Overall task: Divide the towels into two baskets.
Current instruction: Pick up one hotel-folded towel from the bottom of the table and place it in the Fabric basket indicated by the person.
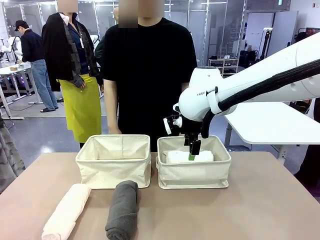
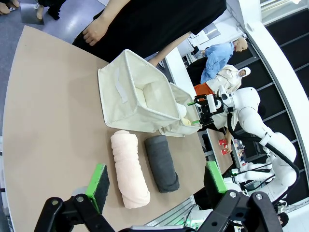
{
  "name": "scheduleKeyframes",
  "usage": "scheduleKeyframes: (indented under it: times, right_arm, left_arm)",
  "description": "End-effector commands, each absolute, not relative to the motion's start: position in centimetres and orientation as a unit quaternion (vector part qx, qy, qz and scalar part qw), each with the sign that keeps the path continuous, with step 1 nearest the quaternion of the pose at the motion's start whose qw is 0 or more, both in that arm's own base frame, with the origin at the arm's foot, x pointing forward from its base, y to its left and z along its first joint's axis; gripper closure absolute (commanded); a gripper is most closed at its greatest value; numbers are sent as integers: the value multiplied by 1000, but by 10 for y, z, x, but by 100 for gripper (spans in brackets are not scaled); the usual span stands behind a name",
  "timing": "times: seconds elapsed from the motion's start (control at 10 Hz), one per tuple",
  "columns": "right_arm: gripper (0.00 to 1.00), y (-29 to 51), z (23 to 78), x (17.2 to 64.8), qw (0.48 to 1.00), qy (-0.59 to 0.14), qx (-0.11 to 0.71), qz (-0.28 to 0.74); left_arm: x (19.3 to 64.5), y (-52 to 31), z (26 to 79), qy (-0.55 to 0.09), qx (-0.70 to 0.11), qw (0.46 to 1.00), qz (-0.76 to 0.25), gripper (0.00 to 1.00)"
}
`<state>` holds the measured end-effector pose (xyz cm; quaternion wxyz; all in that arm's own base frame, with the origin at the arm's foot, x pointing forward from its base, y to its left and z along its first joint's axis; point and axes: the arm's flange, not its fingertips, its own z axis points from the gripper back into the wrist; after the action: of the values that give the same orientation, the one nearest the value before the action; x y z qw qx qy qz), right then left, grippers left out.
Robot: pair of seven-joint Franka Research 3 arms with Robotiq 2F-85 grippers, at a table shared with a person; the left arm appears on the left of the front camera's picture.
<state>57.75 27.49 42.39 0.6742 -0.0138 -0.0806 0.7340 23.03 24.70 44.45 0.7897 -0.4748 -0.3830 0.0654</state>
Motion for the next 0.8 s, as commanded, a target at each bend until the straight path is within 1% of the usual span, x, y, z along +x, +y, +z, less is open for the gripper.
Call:
scheduleKeyframes:
  times: [0.0, 0.2, 0.3, 0.5, 0.6, 0.7]
  right_arm:
    - [0, 274, 425, 578, 672, -82, -6, 736]
    - [0, 275, 424, 577, 674, -81, -14, 734]
    - [0, 276, 438, 564, 685, -92, 1, 723]
    - [0, 266, 468, 529, 715, -111, -61, 687]
    - [0, 263, 480, 506, 711, -121, -49, 691]
    - [0, 251, 489, 485, 723, -121, -1, 680]
  left_arm:
    - [229, 249, 446, -390, -480, 783, 63, 0]
    - [229, 249, 446, -390, -480, 783, 63, 0]
    - [229, 249, 446, -390, -480, 783, 63, 0]
    - [229, 249, 446, -390, -480, 783, 63, 0]
    - [229, 249, 446, -390, -480, 783, 63, 0]
    - [229, 249, 446, -390, -480, 783, 63, 0]
